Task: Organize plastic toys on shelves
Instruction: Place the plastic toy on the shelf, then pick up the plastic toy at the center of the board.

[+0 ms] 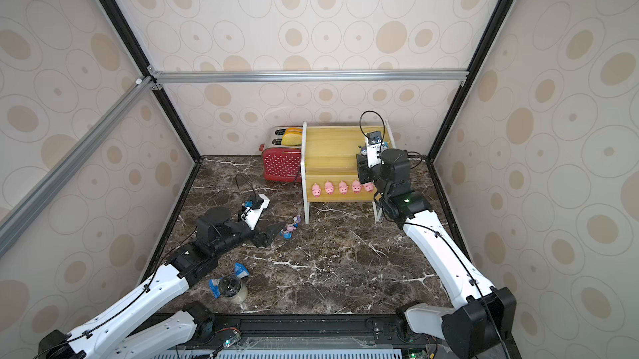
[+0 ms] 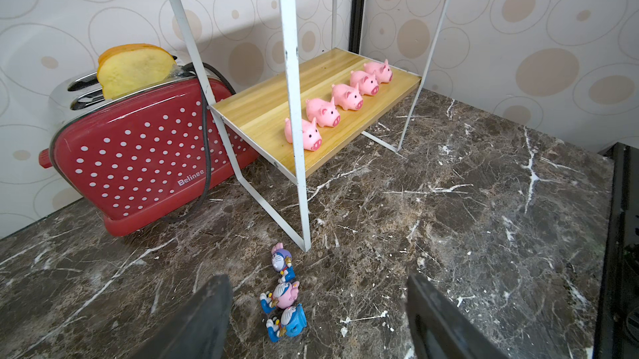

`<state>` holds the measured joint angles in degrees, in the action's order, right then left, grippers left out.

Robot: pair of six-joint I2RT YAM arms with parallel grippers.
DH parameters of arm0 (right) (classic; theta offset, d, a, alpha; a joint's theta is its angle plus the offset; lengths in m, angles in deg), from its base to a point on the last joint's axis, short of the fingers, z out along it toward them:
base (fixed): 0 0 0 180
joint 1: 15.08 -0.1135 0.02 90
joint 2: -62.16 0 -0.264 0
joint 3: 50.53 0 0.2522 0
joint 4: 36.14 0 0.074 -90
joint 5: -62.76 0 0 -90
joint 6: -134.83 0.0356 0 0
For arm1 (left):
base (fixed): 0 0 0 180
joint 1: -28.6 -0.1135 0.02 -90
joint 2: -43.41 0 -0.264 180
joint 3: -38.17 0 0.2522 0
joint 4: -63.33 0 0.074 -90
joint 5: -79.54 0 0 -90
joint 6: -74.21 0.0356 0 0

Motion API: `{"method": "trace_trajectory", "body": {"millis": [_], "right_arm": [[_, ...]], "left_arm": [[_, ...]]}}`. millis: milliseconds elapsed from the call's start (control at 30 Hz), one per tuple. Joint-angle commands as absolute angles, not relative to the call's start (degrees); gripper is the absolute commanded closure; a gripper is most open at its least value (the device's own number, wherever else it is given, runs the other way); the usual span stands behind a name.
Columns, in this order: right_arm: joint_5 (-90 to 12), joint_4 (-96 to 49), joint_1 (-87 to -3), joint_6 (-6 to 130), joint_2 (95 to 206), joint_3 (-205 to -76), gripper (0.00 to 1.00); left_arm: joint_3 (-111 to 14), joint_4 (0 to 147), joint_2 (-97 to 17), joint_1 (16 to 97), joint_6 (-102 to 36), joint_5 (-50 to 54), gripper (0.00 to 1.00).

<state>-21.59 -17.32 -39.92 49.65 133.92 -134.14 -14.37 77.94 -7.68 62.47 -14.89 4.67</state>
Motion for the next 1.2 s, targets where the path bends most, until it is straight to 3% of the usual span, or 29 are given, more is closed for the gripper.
{"method": "trace_trajectory", "body": {"millis": [0,300,500,833,1033,1167], "right_arm": [[-22.69,-14.49,-39.70,50.36,132.34,-133.62,0.47],[-26.58,-10.61,-39.73,52.90,127.86,-131.67,0.44],[-32.09,-6.70,-39.69,52.82,122.01,-129.09,0.35],[-45.17,6.27,-39.70,42.21,108.01,-120.16,0.28],[-47.99,-2.17,-39.69,39.29,102.90,-106.98,0.28],[-50.22,-10.77,-39.87,38.83,105.26,-100.69,0.28]], "left_arm": [[-14.27,76.41,-7.04,62.89,-14.21,5.13,0.17],[-14.09,75.95,-7.38,62.88,-14.56,4.80,0.17],[-13.85,75.43,-7.93,62.92,-15.75,3.72,0.17],[-16.76,81.20,-13.42,62.70,-24.90,-7.31,0.18],[-16.57,83.20,-20.44,59.78,-35.55,-5.70,0.23],[-17.45,84.80,-27.04,57.65,-36.13,-4.16,0.31]]}}
